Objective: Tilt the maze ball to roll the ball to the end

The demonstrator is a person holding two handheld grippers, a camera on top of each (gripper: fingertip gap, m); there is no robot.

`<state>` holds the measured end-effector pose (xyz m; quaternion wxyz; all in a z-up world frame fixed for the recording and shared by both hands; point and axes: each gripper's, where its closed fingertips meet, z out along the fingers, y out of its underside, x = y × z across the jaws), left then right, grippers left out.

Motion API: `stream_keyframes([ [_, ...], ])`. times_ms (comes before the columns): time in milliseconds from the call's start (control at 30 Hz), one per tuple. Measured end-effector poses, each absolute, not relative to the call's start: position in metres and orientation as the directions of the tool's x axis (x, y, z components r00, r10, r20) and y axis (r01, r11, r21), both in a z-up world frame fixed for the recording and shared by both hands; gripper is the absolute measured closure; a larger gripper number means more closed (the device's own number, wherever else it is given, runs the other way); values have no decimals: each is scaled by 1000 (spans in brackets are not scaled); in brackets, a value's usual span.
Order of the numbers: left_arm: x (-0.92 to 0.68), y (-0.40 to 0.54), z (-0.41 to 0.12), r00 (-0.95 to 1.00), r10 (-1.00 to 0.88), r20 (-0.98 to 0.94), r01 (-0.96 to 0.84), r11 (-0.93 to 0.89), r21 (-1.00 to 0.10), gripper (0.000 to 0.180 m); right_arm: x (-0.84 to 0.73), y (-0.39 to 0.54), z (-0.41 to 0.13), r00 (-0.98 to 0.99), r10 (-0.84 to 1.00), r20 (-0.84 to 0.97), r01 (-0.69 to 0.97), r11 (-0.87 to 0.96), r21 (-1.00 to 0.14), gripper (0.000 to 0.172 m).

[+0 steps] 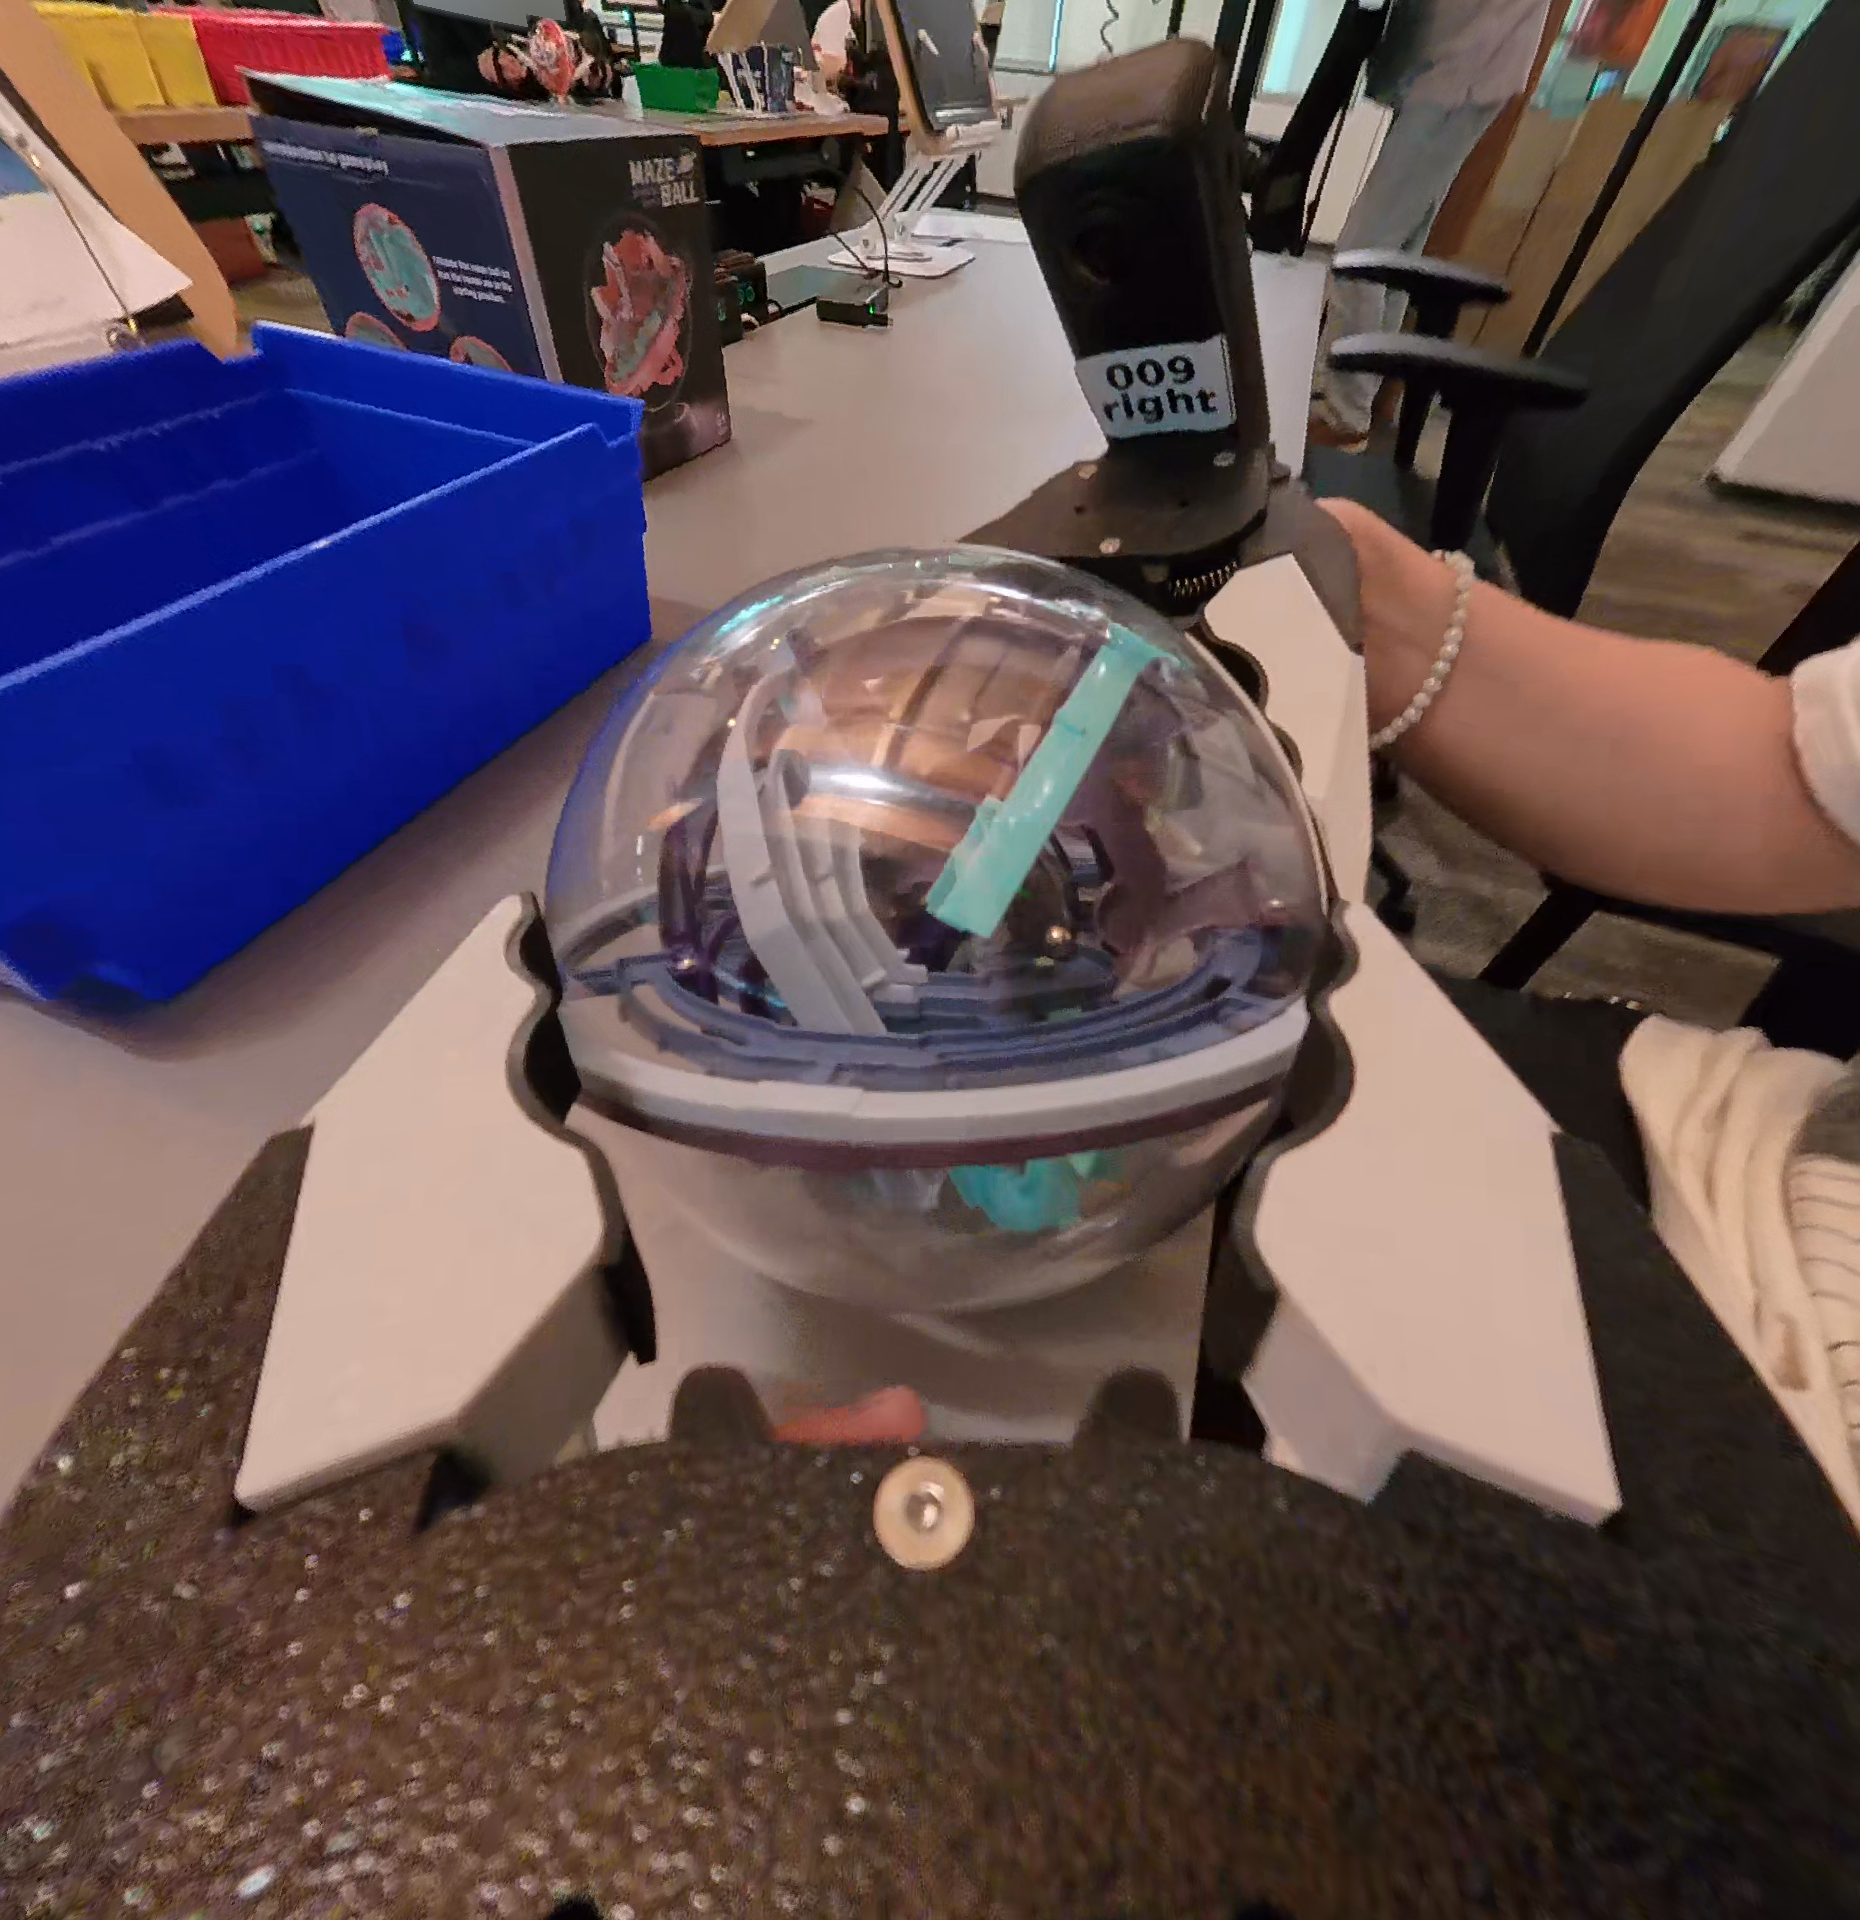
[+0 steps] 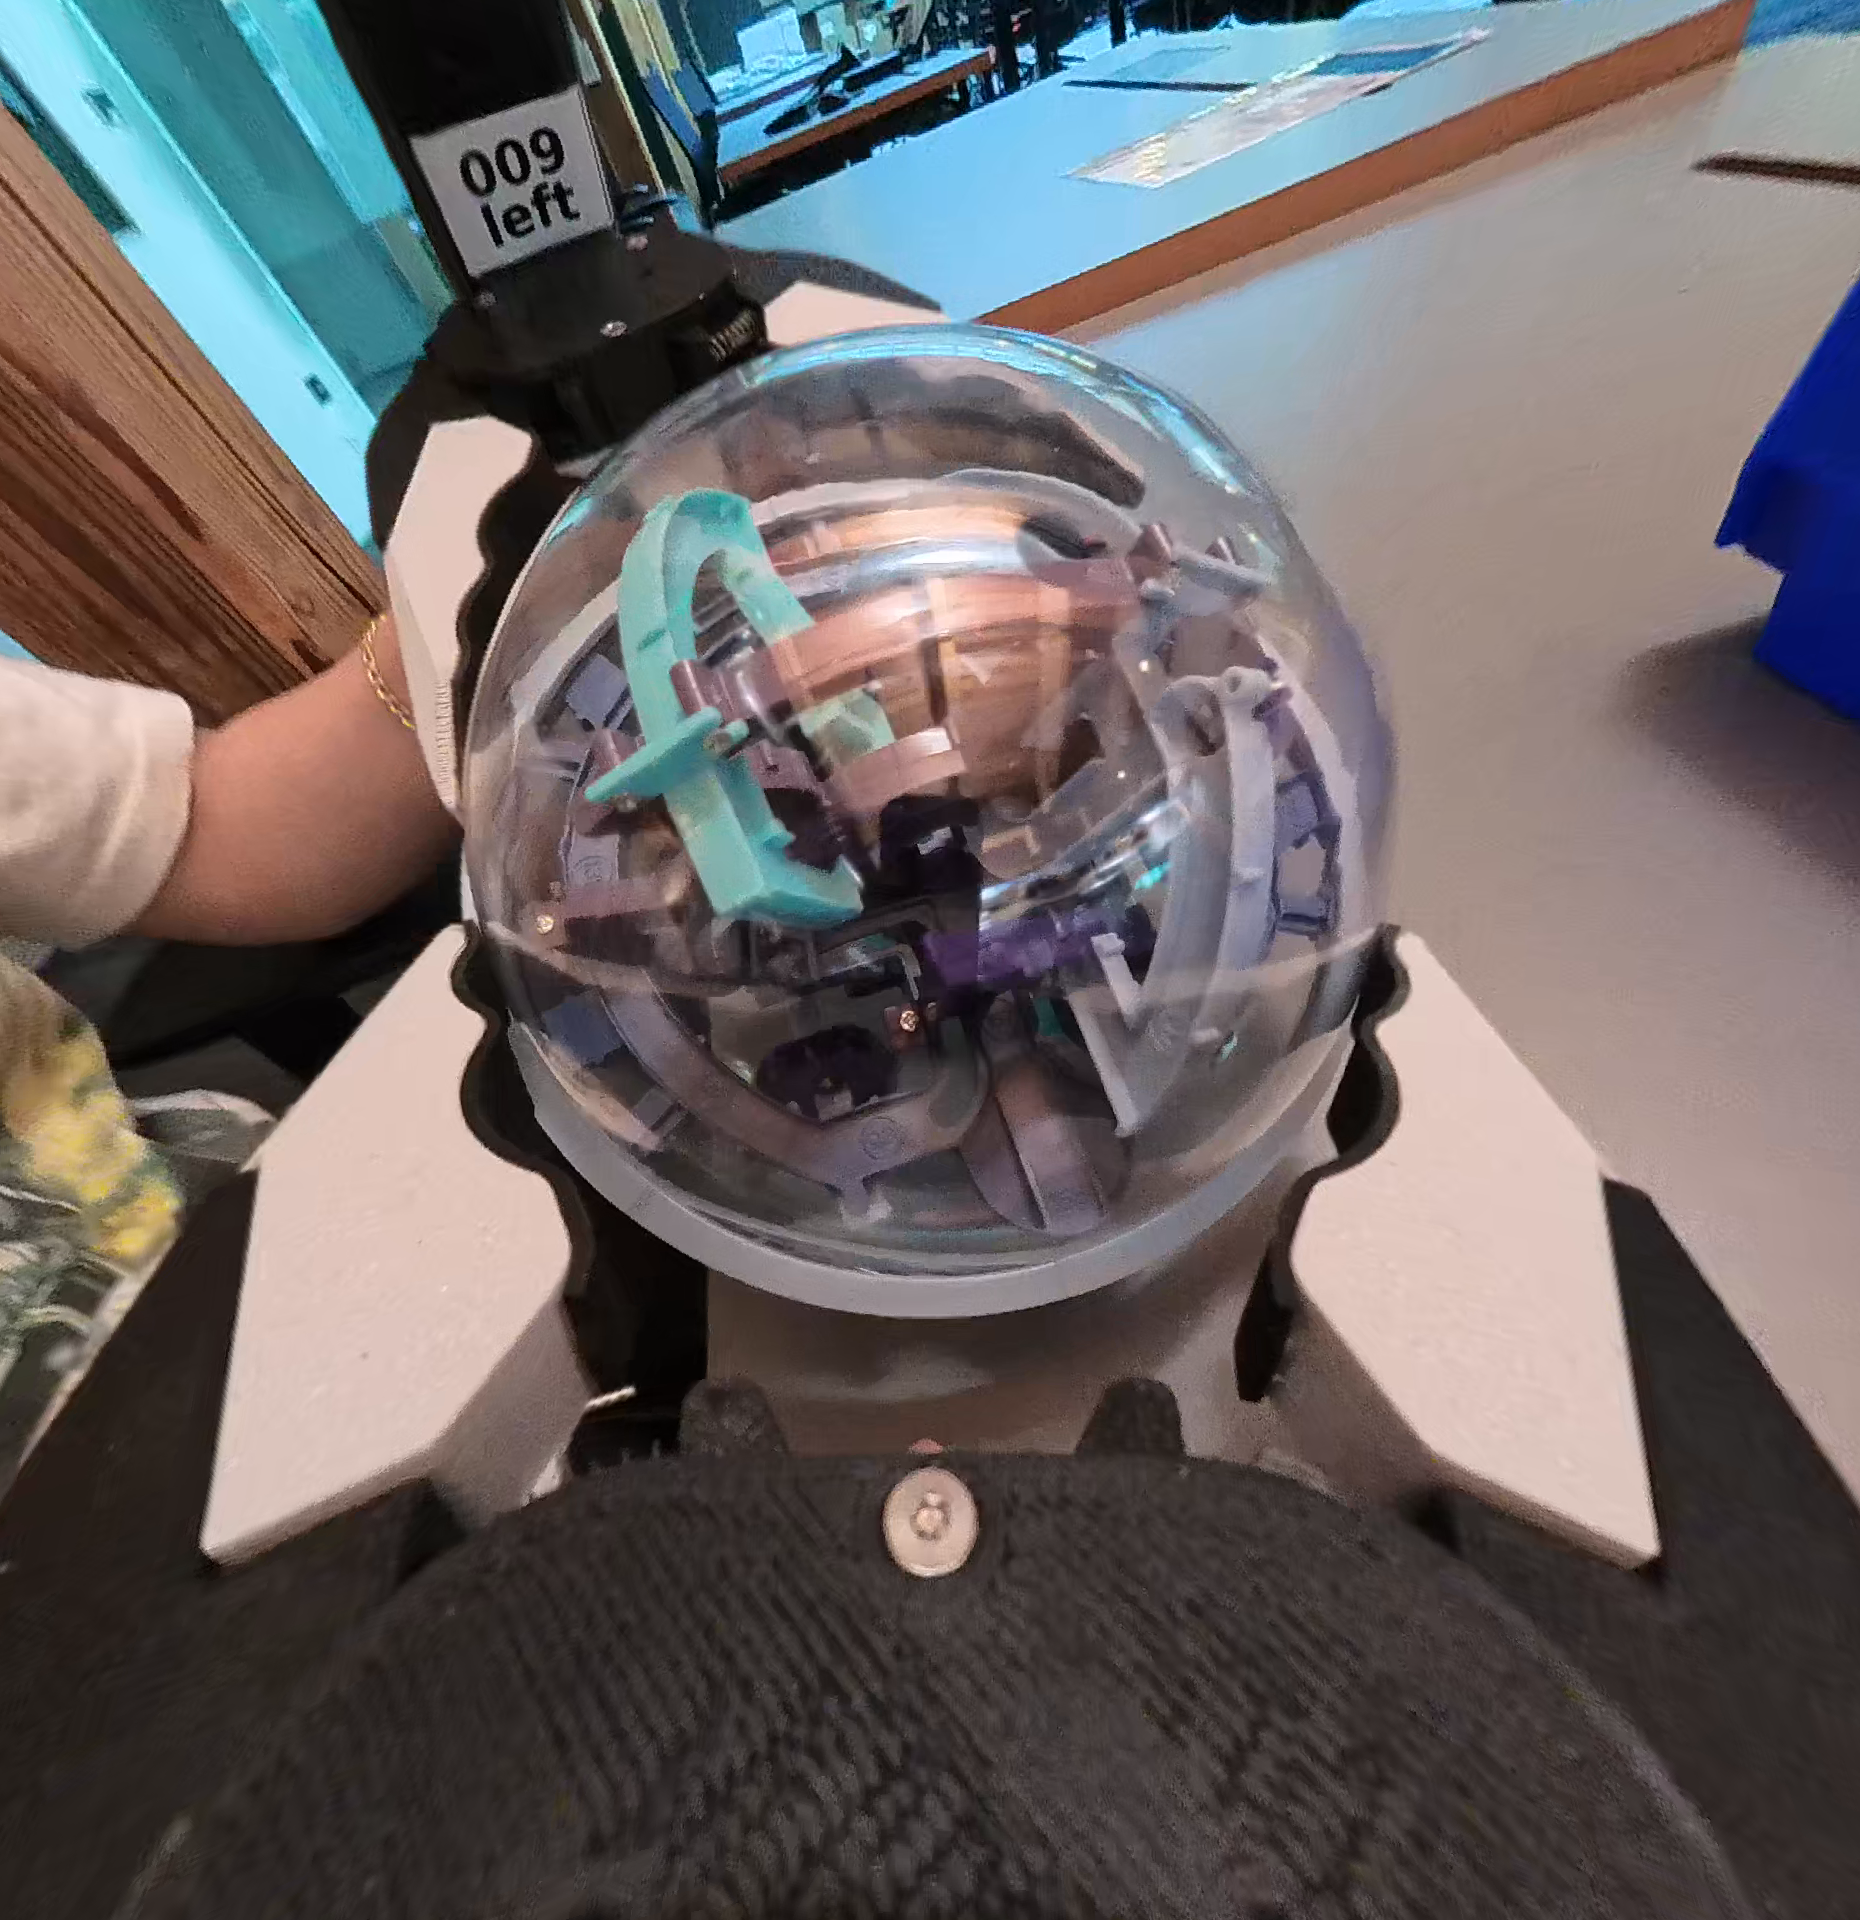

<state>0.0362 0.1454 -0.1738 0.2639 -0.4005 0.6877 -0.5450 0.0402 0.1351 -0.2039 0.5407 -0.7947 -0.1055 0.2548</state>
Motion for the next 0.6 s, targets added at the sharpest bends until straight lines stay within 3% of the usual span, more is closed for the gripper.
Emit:
stream_keyframes([
  [233, 41, 155, -175, -503, -851, 152, -286, -2, -958, 44, 48, 139, -200, 849, 402, -343, -182, -386, -904, 22],
  [600, 43, 156, -187, -481, -853, 203, -352, -23, -936, 44, 56, 137, -181, 896, 435, -88, -5, -187, -982, 22],
])
